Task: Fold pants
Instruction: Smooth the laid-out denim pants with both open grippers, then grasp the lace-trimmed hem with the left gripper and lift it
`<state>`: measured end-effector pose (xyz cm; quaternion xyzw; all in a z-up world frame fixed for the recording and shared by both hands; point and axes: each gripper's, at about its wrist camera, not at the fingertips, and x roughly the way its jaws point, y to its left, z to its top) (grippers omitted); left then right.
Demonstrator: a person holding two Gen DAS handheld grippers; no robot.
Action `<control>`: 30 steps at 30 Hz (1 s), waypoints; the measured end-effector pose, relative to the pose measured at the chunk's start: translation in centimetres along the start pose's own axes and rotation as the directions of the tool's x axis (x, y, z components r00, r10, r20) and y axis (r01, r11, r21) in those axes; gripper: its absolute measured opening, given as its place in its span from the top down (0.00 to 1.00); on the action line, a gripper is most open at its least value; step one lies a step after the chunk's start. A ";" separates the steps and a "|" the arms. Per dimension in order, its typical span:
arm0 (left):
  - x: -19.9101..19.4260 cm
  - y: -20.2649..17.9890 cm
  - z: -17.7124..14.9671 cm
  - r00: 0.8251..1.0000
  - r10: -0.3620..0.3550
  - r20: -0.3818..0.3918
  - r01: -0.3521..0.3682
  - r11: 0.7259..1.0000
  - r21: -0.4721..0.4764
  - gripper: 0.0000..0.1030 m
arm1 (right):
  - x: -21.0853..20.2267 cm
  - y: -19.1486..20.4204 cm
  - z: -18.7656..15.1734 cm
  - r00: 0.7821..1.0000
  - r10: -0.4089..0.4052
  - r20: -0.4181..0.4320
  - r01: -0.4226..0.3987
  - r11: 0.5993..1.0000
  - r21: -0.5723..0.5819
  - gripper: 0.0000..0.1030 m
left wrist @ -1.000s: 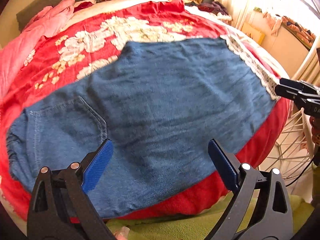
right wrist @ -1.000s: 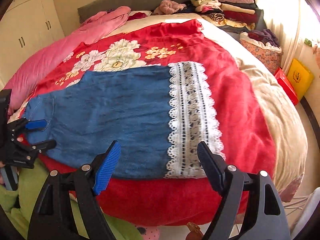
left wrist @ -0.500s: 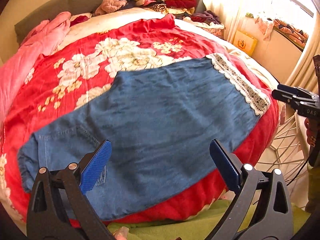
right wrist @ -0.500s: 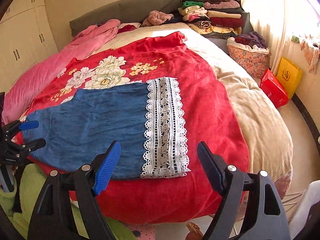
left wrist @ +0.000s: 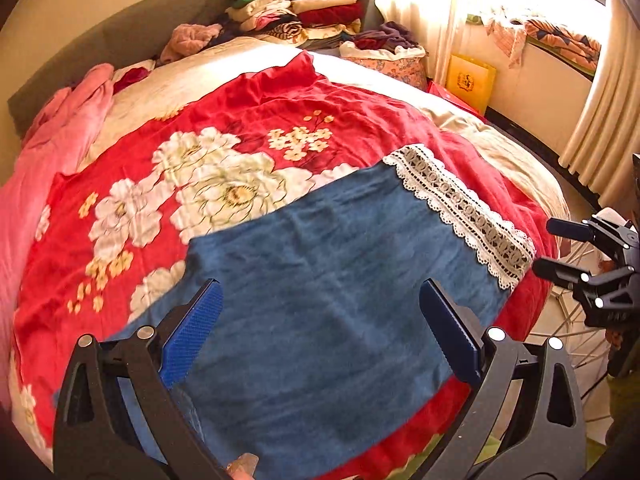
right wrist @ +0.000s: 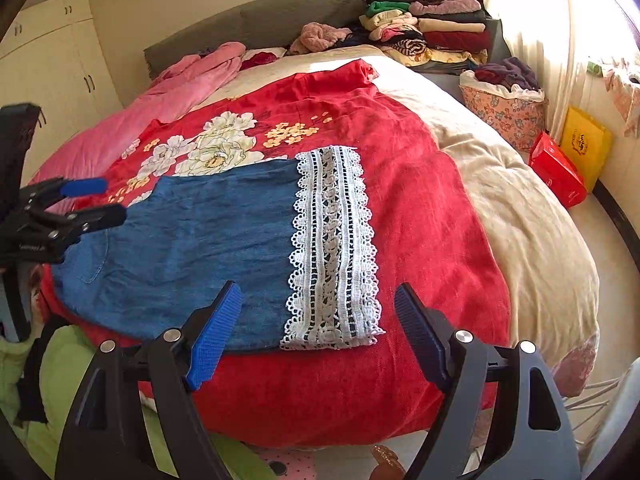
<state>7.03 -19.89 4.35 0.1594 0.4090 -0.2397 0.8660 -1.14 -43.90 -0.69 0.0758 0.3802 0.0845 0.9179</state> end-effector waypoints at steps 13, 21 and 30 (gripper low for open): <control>5.3 -2.3 4.1 0.998 -0.034 -0.044 0.039 0.991 0.131 0.11 | 1.6 -1.2 -0.7 0.998 0.056 -0.020 -0.055 0.998 0.039 0.24; 9.1 -2.9 6.4 0.997 -0.036 -0.075 0.048 0.984 0.171 0.11 | 4.0 -1.4 -1.3 0.997 0.068 -0.035 -0.066 0.996 0.062 0.24; 13.3 -3.9 8.5 0.991 -0.059 -0.121 0.082 0.976 0.199 0.39 | 4.3 -0.8 -1.1 0.990 0.144 0.005 -0.144 0.987 0.065 0.35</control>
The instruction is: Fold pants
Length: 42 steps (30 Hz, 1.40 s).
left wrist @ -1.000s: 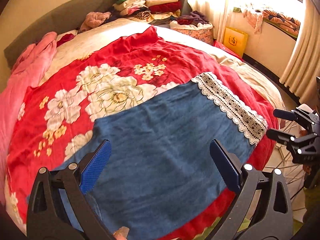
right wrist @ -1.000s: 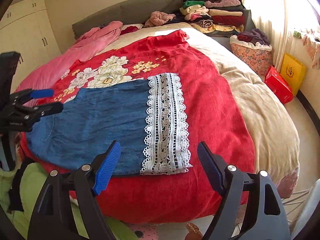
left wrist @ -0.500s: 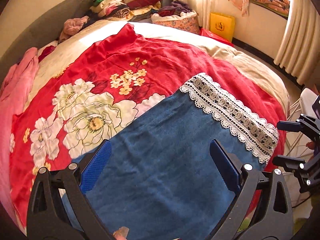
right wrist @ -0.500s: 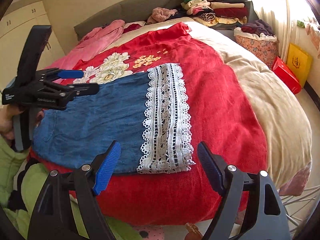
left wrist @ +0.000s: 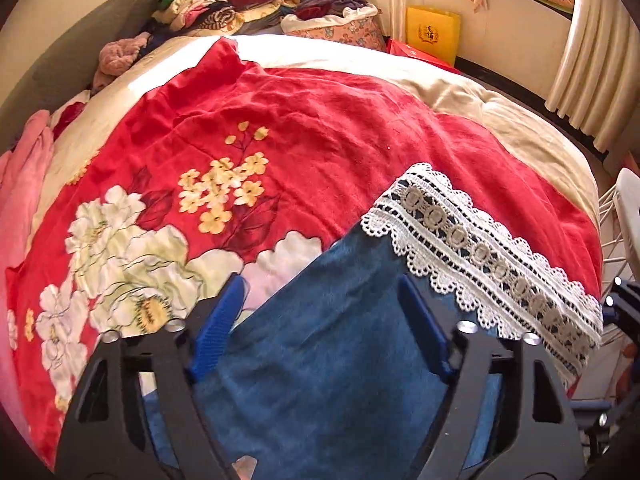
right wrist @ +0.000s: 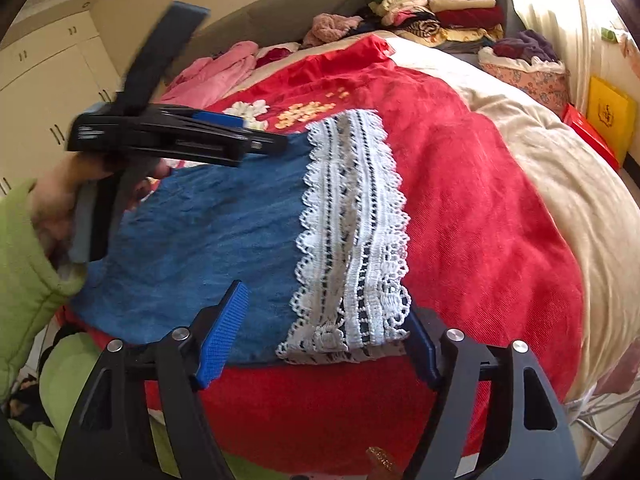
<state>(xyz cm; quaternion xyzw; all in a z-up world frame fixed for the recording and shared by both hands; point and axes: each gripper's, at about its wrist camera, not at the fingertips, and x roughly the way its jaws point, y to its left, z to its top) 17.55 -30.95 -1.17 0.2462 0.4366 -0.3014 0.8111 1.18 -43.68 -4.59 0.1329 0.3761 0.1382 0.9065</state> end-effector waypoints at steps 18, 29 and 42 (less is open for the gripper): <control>2.6 -2.2 -0.1 0.994 -0.111 -0.002 0.111 0.994 0.013 0.92 | 1.0 -0.8 1.5 0.998 0.058 0.018 -0.060 0.994 0.096 0.78; -1.9 2.9 -1.9 0.970 -0.208 0.128 0.227 0.961 -0.161 0.93 | -1.0 8.2 4.8 0.980 0.187 0.062 -0.177 0.975 -0.132 0.79; -6.6 13.3 -12.5 0.976 -0.099 0.196 0.182 0.865 -0.468 0.92 | 3.2 20.2 3.6 0.953 0.283 -0.107 -0.303 0.899 -0.315 0.79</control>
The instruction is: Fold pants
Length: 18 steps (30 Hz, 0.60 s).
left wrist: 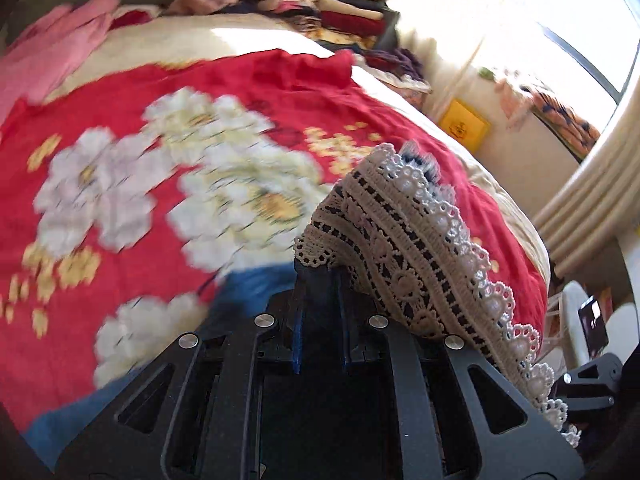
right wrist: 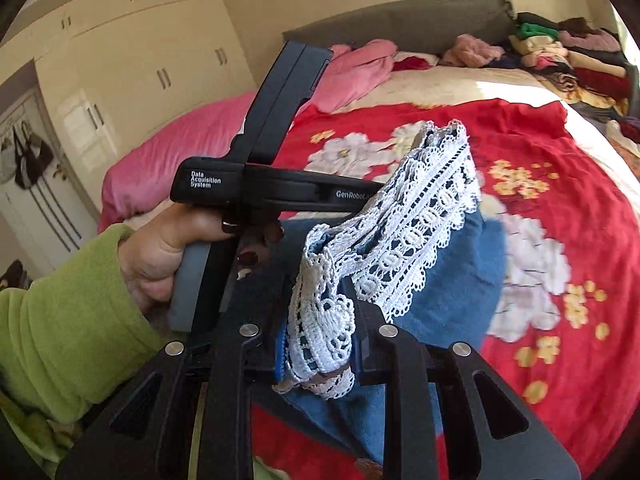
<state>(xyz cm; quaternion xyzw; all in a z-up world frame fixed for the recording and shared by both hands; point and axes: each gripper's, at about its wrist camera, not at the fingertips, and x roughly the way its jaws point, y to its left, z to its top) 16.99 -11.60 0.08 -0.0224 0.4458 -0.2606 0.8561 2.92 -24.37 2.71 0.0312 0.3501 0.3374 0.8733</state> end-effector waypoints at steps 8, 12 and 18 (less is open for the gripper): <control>-4.7 8.8 -5.2 0.997 0.057 0.051 -0.036 0.940 -0.339 0.88 | 6.1 5.2 -1.8 0.988 0.007 -0.152 -0.024 0.993 -0.115 0.79; -6.4 10.2 -6.3 0.995 0.044 0.087 -0.005 0.915 -0.403 0.84 | 7.1 6.9 -2.9 0.982 0.017 -0.186 -0.049 0.985 -0.167 0.71; -6.7 9.3 -6.4 0.995 0.019 0.095 0.022 0.912 -0.410 0.76 | 3.3 7.9 -3.1 0.991 0.076 -0.114 -0.101 0.969 -0.227 0.53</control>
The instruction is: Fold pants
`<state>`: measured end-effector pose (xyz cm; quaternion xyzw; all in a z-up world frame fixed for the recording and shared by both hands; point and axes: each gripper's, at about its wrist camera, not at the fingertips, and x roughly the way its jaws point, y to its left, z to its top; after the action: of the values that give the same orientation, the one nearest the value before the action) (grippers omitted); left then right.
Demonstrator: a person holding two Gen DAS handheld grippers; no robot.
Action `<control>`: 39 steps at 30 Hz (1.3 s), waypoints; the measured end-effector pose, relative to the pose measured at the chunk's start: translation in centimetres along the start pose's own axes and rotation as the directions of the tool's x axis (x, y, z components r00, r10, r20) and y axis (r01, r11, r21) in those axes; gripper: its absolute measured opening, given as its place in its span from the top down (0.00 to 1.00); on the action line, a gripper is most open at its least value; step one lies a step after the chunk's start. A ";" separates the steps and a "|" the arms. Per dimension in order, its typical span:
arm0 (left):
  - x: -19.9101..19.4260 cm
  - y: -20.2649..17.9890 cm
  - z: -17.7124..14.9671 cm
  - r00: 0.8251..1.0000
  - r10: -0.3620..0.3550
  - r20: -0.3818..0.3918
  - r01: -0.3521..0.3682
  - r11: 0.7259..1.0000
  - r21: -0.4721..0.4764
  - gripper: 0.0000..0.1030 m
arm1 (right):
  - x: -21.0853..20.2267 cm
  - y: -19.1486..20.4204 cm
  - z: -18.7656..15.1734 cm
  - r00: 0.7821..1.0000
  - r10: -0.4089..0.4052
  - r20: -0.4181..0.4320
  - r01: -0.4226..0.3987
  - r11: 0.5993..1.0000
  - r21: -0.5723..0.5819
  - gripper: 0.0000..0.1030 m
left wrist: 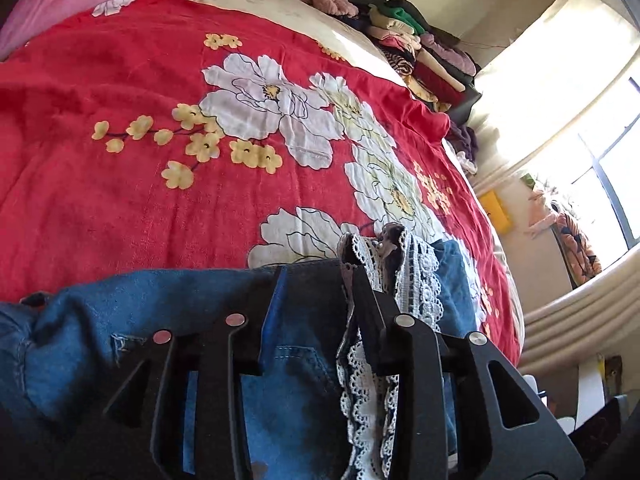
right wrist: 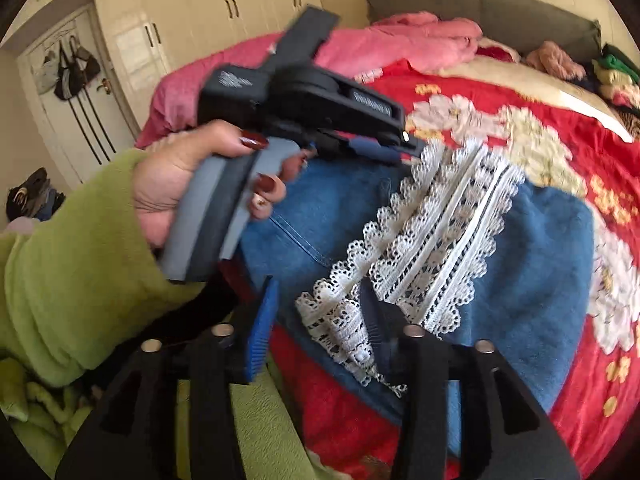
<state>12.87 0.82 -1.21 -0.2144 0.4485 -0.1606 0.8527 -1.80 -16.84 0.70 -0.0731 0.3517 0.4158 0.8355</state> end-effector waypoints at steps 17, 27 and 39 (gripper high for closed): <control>4.7 -4.5 1.5 0.992 0.084 -0.089 -0.072 0.988 0.134 0.62 | 0.4 -0.2 -3.0 0.983 -0.163 -0.087 0.146 0.974 -0.172 0.54; 1.8 -5.3 1.5 0.995 0.104 -0.011 -0.100 0.978 0.183 0.99 | 1.2 -0.1 -1.7 0.994 -0.087 -0.067 0.075 0.984 -0.163 0.91; 2.5 -1.8 0.0 0.987 0.149 -0.062 -0.142 0.985 0.100 0.68 | 1.2 -0.8 -1.7 0.996 -0.036 -0.086 0.025 0.992 -0.123 0.81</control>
<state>14.07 -1.86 -2.07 -0.1345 0.4843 -0.1264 0.8552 -1.60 -17.31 -1.48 -0.1476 0.3610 0.4199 0.8195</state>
